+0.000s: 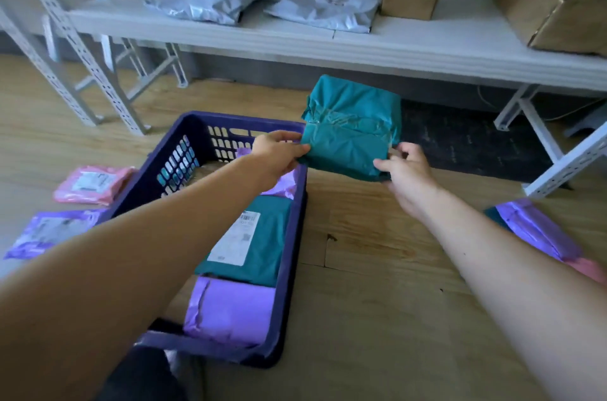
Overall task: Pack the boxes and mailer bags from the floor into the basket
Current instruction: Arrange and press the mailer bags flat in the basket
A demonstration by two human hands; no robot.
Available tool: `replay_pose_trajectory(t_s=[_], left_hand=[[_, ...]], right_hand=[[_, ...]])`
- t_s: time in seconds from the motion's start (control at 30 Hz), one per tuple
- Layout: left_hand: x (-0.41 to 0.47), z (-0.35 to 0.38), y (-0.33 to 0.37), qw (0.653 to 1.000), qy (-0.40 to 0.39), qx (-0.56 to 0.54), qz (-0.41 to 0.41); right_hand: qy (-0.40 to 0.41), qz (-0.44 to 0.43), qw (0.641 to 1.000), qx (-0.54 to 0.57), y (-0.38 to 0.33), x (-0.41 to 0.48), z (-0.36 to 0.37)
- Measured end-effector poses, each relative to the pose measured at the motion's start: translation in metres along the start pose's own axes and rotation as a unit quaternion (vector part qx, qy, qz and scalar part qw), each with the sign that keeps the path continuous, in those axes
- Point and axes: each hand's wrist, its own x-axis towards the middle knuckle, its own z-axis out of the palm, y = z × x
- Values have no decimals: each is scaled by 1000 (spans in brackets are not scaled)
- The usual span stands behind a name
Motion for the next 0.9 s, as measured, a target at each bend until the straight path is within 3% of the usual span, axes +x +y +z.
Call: replay_pose_trajectory(t_s=[0.37,0.63,0.9], left_hand=[[12,-162,-19,992,119,-7,-28],[54,-222,-55,973,189,121,-46],[79,-231,-91,957,140,251,-47]], right_hand=[[-133,23,991,-19,27,-26,167],[-183,64,978,-79,70,-2,251],[-194,95,972,-87,106,19,284]])
